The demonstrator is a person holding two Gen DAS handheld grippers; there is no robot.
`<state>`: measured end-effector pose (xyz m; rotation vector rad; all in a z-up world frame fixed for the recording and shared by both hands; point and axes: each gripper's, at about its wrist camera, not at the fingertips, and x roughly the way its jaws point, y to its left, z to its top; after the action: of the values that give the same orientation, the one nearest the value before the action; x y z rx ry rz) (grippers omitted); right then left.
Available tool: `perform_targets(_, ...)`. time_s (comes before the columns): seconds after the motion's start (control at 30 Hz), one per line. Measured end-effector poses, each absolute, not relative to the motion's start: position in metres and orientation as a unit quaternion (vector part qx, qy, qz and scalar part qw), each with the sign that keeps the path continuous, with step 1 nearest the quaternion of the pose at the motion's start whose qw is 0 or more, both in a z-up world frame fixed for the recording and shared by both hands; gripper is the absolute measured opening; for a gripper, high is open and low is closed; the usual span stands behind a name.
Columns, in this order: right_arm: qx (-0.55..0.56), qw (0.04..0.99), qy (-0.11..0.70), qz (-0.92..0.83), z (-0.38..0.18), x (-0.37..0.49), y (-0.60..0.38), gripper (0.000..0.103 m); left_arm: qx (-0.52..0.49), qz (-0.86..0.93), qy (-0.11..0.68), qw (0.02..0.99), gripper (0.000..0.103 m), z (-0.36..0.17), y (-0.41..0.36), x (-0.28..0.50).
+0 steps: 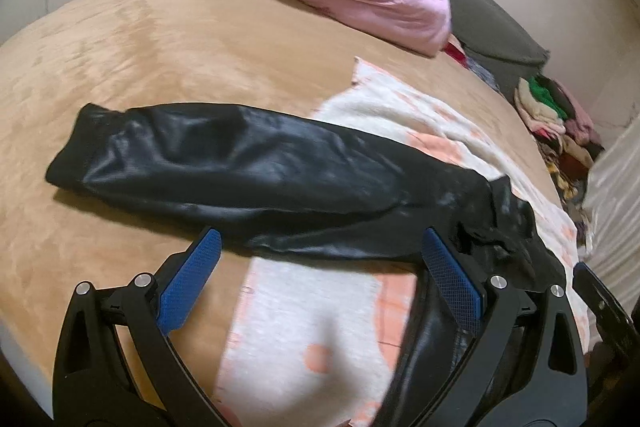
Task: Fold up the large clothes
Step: 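Move the left tool to the other sleeve cuff and grasp it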
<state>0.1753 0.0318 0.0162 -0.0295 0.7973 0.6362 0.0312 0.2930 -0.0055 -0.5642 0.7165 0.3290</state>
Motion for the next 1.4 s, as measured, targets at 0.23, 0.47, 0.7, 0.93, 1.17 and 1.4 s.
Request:
perform_targets(0.23, -0.045, 0.864, 0.38, 0.327, 0.011, 0.17, 0.066, 0.099, -0.291, 0.18, 0.34, 0.876, 0.094, -0.015, 0.313, 0.023)
perform_targets(0.47, -0.061, 0.854, 0.382, 0.348, 0.003, 0.163, 0.095, 0.099, -0.316, 0.205, 0.343, 0.86, 0.094, -0.028, 0.334, 0.016)
perform_targets(0.7, -0.068, 0.843, 0.39, 0.365, -0.007, 0.157, 0.12, 0.099, -0.34, 0.243, 0.335, 0.844, 0.094, -0.04, 0.351, 0.005)
perform_targets(0.93, -0.079, 0.838, 0.386, 0.377, -0.014, 0.149, 0.131, 0.099, -0.381, 0.27, 0.326, 0.822, 0.094, -0.056, 0.374, -0.005)
perform_targets(1.17, -0.072, 0.836, 0.395, 0.374, -0.023, 0.153, 0.131, 0.099, -0.417, 0.284, 0.304, 0.808, 0.094, -0.071, 0.395, -0.009)
perform_targets(1.4, -0.07, 0.835, 0.406, 0.365, -0.03, 0.152, 0.122, 0.099, -0.423, 0.295, 0.285, 0.808, 0.055, -0.074, 0.412, -0.002)
